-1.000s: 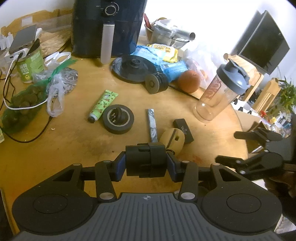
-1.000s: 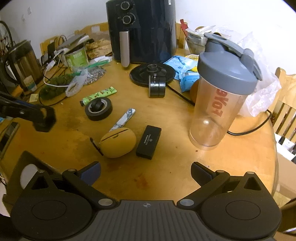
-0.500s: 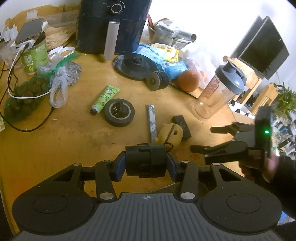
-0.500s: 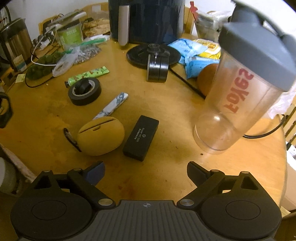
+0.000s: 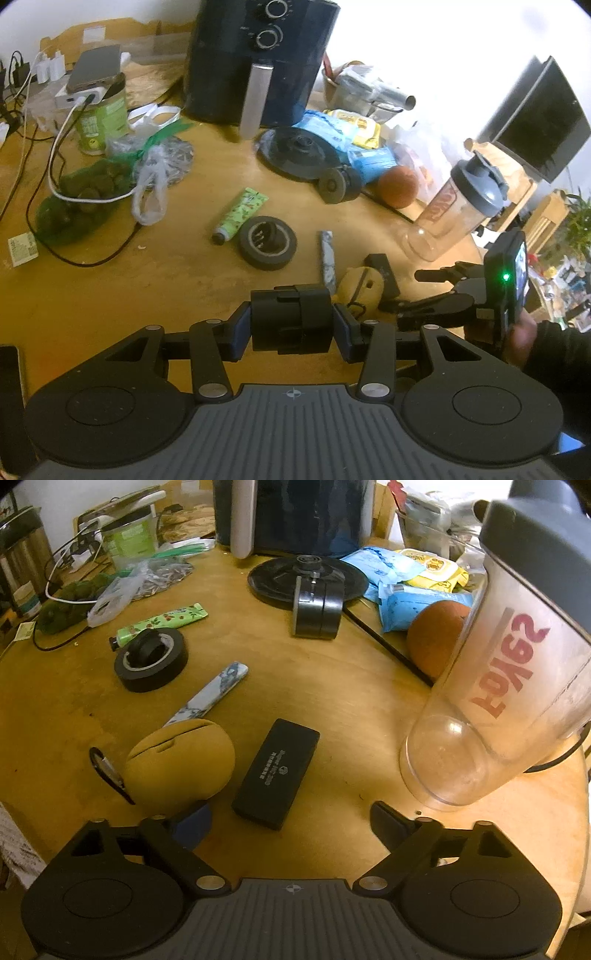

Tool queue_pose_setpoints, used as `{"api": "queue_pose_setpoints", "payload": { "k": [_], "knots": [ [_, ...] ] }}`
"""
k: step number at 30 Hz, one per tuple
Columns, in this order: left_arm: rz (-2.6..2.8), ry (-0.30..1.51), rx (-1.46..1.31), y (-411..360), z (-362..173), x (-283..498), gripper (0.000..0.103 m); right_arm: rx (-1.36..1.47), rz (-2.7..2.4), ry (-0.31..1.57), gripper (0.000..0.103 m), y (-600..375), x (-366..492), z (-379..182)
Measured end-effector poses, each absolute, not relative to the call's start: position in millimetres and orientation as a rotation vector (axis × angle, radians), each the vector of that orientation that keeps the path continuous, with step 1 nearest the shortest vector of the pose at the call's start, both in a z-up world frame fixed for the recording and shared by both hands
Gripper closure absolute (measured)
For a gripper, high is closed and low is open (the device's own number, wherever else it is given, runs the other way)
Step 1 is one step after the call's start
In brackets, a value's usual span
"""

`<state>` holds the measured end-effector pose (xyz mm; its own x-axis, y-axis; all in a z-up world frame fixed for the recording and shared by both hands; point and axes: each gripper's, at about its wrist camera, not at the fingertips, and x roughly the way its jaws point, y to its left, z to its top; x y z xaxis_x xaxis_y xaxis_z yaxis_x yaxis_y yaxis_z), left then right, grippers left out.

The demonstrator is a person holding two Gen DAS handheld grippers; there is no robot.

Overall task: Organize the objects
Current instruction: 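Lift the black cylinder with the left gripper while the right grasps the black rectangular device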

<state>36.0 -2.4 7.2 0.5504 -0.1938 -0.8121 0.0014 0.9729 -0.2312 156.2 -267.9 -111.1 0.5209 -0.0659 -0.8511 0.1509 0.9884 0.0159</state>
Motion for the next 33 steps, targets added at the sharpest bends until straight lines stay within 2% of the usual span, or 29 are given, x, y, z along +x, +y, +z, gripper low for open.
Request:
{"api": "queue_pose_setpoints", "payload": {
  "k": [1,3,4,6,8,18,23,33],
  "knots": [
    [-0.115,0.987,-0.214,-1.6,6.4,35.5,0.058,0.099,-0.134,1.017,0.024,-269.4,156.8,-112.2],
    [-0.112,0.995,-0.215,-0.8,4.5,35.2,0.058,0.114,-0.132,1.012,0.028,-272.6,156.4,-113.0],
    [-0.112,0.997,-0.215,-0.5,3.8,34.9,0.058,0.117,-0.132,1.007,0.034,-273.7,156.0,-112.8],
    [-0.112,1.001,-0.218,-0.2,2.7,34.5,0.058,0.117,-0.128,0.993,0.047,-274.7,154.5,-111.5],
    [-0.114,1.004,-0.220,-1.1,2.0,35.3,0.058,0.118,-0.131,0.985,0.067,-276.7,152.8,-109.9],
    [-0.128,0.998,-0.202,-9.2,4.8,37.8,0.058,0.149,-0.142,0.992,0.069,-279.2,133.3,-108.0],
    [-0.131,1.007,-0.200,-11.0,3.5,37.0,0.058,0.155,-0.140,0.993,0.064,-279.8,131.2,-107.6],
    [-0.128,1.003,-0.173,-16.0,7.5,31.3,0.058,0.136,-0.151,0.977,0.064,-283.6,147.3,-108.3]
  ]
}}
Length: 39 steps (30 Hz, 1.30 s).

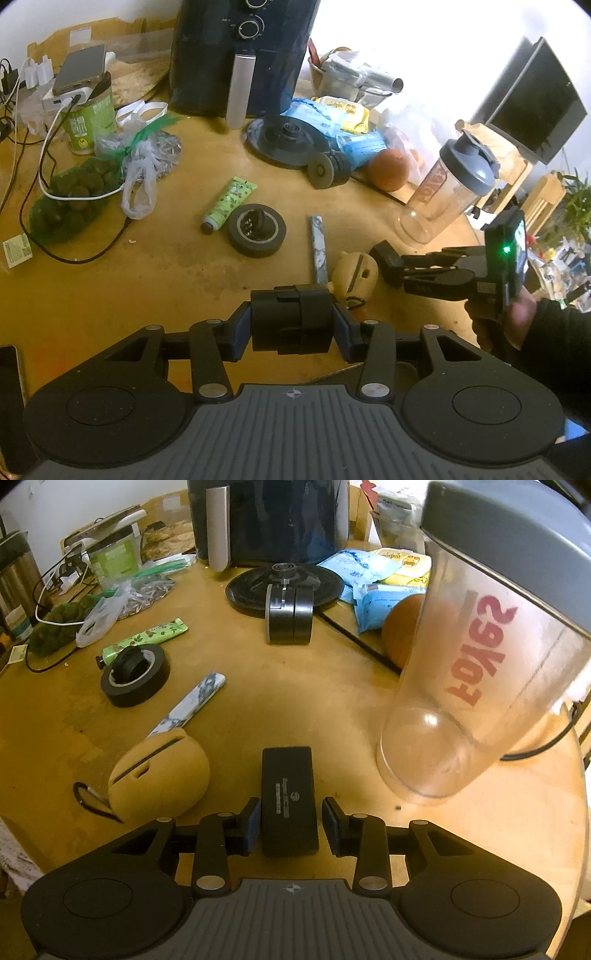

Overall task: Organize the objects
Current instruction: 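Lift the black cylinder with the left gripper while the right grasps the black rectangular device, then carry the black cylinder and black device toward the cardboard box with both grippers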

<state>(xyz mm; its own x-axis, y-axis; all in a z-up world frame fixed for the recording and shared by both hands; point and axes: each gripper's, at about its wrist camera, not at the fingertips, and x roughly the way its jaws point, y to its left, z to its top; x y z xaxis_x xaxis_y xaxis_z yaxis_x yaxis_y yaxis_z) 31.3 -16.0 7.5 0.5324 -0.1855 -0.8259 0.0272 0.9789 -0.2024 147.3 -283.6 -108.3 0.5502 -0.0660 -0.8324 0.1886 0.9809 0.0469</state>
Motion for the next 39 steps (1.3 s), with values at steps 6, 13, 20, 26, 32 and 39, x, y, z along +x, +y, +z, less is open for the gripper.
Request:
{"api": "queue_pose_setpoints", "payload": {
  "k": [6,13,20,26,32,39],
  "knots": [
    [-0.114,0.995,-0.172,-17.8,10.6,26.8,0.058,0.121,-0.143,0.983,0.069,-284.2,152.9,-107.9],
    [-0.118,0.998,-0.170,-21.9,10.4,22.5,0.058,0.151,-0.138,0.969,0.069,-287.6,146.8,-99.8],
    [-0.137,1.006,-0.162,-30.0,10.0,21.7,0.058,0.199,-0.122,0.916,0.069,-285.0,129.7,-77.7],
    [-0.170,1.017,-0.152,-39.2,8.1,20.4,0.058,0.236,-0.110,0.874,0.069,-281.9,112.5,-57.5],
    [-0.195,1.024,-0.147,-47.9,6.6,17.1,0.058,0.270,-0.093,0.838,0.069,-277.1,93.8,-40.3],
    [-0.219,1.035,-0.146,-58.2,5.1,11.2,0.058,0.292,-0.059,0.813,0.069,-265.1,76.3,-25.7]
  ]
}}
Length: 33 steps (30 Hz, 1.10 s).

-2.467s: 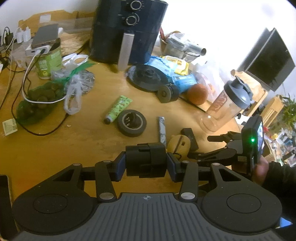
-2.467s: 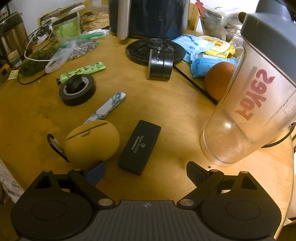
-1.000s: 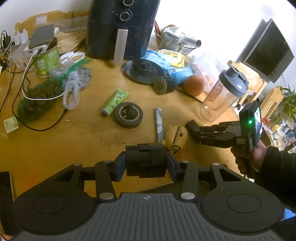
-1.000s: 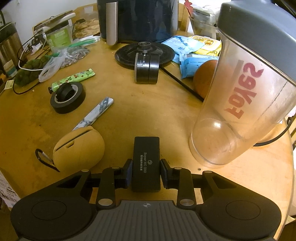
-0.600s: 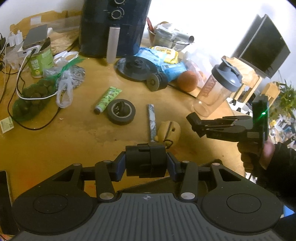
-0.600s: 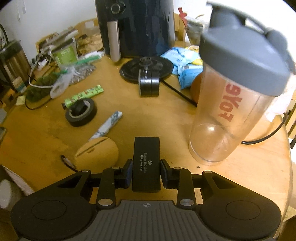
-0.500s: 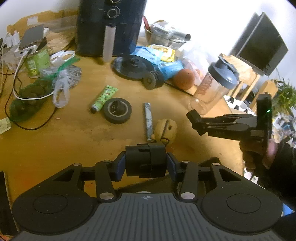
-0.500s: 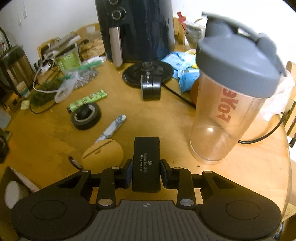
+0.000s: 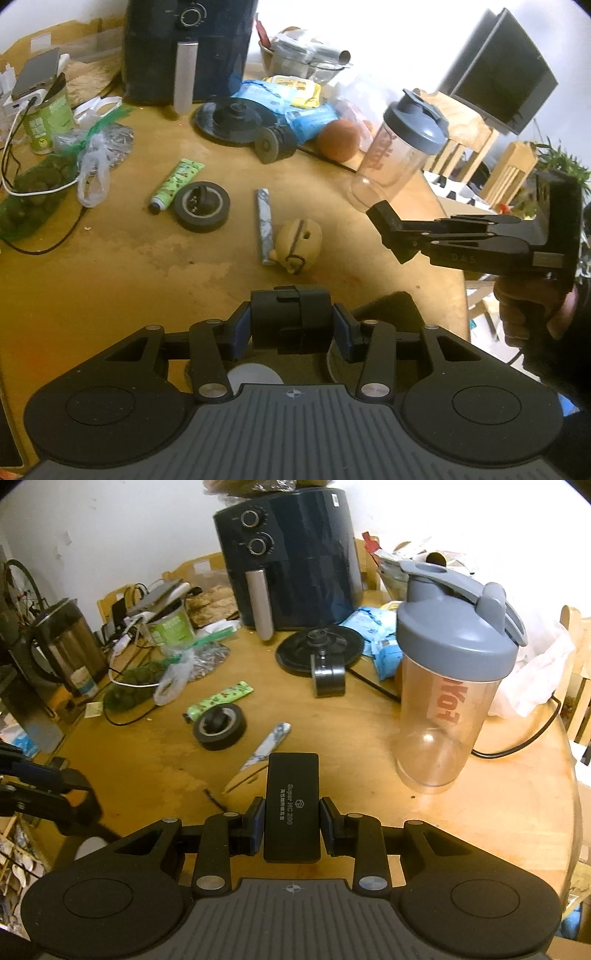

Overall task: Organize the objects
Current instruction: 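Carry the black cylinder and black device toward the cardboard box with both grippers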

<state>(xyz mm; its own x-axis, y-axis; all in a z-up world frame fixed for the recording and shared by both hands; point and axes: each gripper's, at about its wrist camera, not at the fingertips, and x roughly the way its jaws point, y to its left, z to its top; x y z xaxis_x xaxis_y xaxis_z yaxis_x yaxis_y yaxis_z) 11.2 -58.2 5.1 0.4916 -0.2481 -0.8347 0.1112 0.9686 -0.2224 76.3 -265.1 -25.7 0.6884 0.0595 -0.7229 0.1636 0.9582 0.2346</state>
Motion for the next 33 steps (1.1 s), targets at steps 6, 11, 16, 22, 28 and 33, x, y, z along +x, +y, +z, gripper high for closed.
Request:
{"api": "queue_pose_setpoints", "payload": {
  "k": [6,11,16,22,28,33],
  "knots": [
    [-0.234,1.049,-0.147,-66.3,1.7,0.7,0.058,0.316,-0.028,0.795,0.069,-253.0,64.1,-18.6],
    [-0.238,1.061,-0.149,-72.2,-2.2,-8.9,0.058,0.330,-0.001,0.792,0.069,-243.2,53.2,-17.9],
    [-0.234,1.080,-0.157,-76.0,-6.9,-19.6,0.058,0.345,0.013,0.796,0.069,-234.8,43.3,-19.0],
    [-0.221,1.110,-0.172,-78.5,-14.9,-33.1,0.058,0.359,0.028,0.806,0.069,-228.0,31.2,-22.1],
    [-0.183,1.140,-0.191,-78.3,-23.3,-43.9,0.058,0.364,0.041,0.818,0.069,-222.9,23.4,-24.9],
    [-0.145,1.158,-0.200,-76.0,-28.9,-50.2,0.058,0.360,0.059,0.821,0.069,-217.9,18.9,-25.2]
  ]
}}
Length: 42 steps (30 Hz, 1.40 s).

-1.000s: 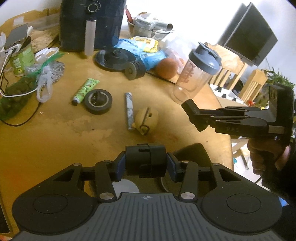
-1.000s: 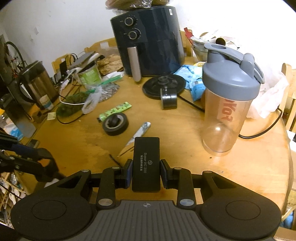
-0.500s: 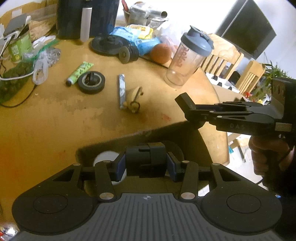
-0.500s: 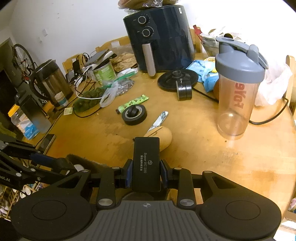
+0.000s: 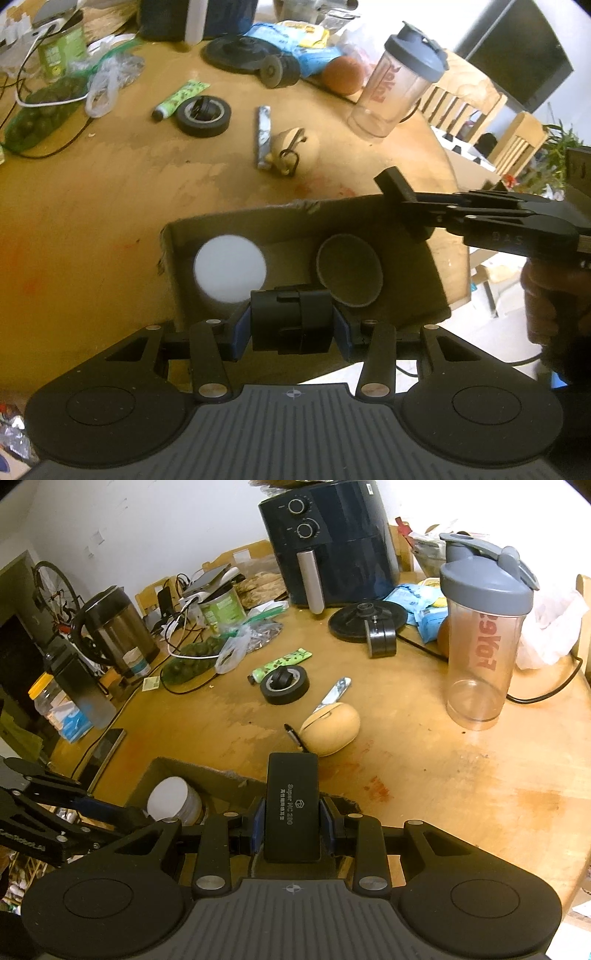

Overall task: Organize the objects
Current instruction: 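Carry the black cylinder and black device toward the cardboard box with both grippers, then lower the black cylinder into the box with the left gripper while the right releases the device inside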

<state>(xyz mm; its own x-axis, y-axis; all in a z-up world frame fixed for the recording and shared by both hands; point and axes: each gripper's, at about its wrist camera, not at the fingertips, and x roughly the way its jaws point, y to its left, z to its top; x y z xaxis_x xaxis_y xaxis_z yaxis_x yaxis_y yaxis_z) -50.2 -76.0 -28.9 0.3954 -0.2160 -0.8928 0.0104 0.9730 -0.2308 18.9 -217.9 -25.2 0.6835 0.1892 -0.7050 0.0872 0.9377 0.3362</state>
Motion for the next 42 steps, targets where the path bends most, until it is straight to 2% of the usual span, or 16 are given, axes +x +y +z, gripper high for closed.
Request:
{"api": "queue_pose_setpoints", "payload": {
  "k": [35,36,38,42],
  "knots": [
    [0.094,1.074,-0.317,-44.3,-17.9,-75.8,0.057,0.312,0.283,0.936,0.068,-171.0,59.5,-36.8],
    [0.099,1.070,-0.318,-43.3,-17.1,-76.4,0.057,0.325,0.287,0.941,0.067,-170.3,61.6,-37.6],
    [0.110,1.065,-0.320,-41.9,-16.2,-76.6,0.057,0.348,0.301,0.948,0.053,-169.5,65.3,-39.0],
    [0.125,1.056,-0.322,-39.2,-14.7,-76.1,0.057,0.340,0.316,0.943,0.038,-166.1,70.4,-37.2]
  ]
}}
